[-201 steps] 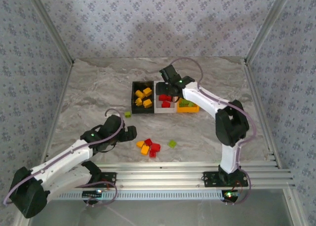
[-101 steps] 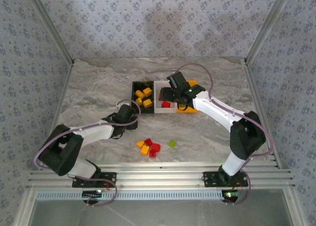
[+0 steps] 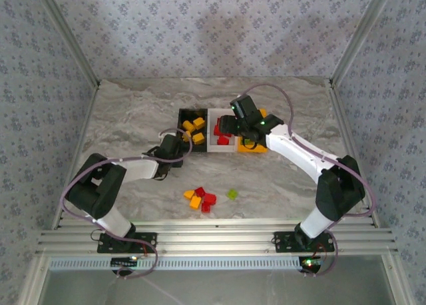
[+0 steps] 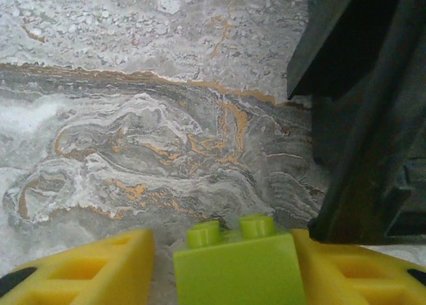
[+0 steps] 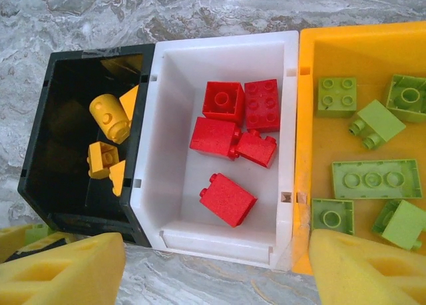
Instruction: Sort the legos into containers by color
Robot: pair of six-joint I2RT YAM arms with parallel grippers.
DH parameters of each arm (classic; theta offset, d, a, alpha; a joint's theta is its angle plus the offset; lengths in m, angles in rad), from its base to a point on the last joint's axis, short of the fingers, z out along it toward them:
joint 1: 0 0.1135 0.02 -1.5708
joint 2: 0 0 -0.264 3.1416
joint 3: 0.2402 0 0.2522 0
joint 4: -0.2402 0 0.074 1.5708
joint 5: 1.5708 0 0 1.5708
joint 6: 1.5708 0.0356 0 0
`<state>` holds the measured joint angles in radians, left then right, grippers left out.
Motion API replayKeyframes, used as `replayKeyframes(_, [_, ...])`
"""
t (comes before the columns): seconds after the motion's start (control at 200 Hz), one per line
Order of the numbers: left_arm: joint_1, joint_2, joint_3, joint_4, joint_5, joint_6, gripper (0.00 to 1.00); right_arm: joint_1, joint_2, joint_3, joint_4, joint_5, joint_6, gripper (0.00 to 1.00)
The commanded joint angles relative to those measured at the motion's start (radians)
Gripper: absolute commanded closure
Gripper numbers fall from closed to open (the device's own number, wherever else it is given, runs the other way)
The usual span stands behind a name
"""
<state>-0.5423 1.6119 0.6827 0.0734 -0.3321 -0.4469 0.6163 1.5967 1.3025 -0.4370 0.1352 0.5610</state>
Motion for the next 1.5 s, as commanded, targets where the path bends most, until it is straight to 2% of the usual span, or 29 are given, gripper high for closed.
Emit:
replayKeyframes(0.0, [0.004,-0.036,-0.018,0.028,0.016,-0.010,0.56,-0.009,-0.035,-0.020,0.000,0.010,0.015,0.25])
replayKeyframes(0.06, [0.000,-0.075,-0.043,0.021,0.023,-0.024,0.61,-0.012,-0.039,-0.028,0.008,0.009,0.017,0.25])
replayKeyframes(0.2, [-0.043,-0.217,-0.102,-0.035,0.022,-0.057,0.67,-0.017,-0.045,-0.045,0.008,0.012,0.031,0.25])
replayKeyframes(0.365, [-0.175,-0.376,-0.078,-0.177,0.003,-0.105,0.68,-0.036,-0.110,-0.148,-0.005,0.038,0.060,0.25])
replayKeyframes(0.465, [-0.258,-0.379,0.009,-0.197,0.016,-0.130,0.68,-0.066,-0.184,-0.252,-0.010,0.059,0.098,0.25])
replayKeyframes(0.55, [-0.326,-0.287,0.131,-0.184,0.034,-0.116,0.68,-0.104,-0.256,-0.341,-0.021,0.068,0.128,0.25])
replayKeyframes(0.65, [-0.367,-0.120,0.300,-0.141,0.096,-0.099,0.68,-0.145,-0.348,-0.426,-0.041,0.077,0.153,0.25])
replayKeyframes(0.805, [-0.387,0.136,0.592,-0.115,0.179,-0.069,0.69,-0.179,-0.446,-0.506,-0.085,0.078,0.158,0.25])
replayKeyframes(1.024, [-0.375,0.464,1.014,-0.264,0.200,-0.017,0.68,-0.194,-0.515,-0.556,-0.103,0.054,0.165,0.25])
replayKeyframes(1.164, [-0.345,0.590,1.195,-0.336,0.223,-0.036,0.59,-0.194,-0.529,-0.560,-0.089,0.052,0.156,0.24])
replayKeyframes(1.299, [-0.343,0.625,1.303,-0.358,0.224,-0.031,0.38,-0.187,-0.529,-0.572,-0.068,0.007,0.141,0.23])
replayKeyframes(1.434, [-0.335,0.547,1.274,-0.330,0.223,-0.049,0.25,-0.165,-0.528,-0.578,-0.044,-0.049,0.111,0.23])
replayKeyframes(1.494, [-0.331,0.468,1.175,-0.281,0.221,-0.055,0.22,-0.149,-0.523,-0.577,-0.026,-0.092,0.083,0.23])
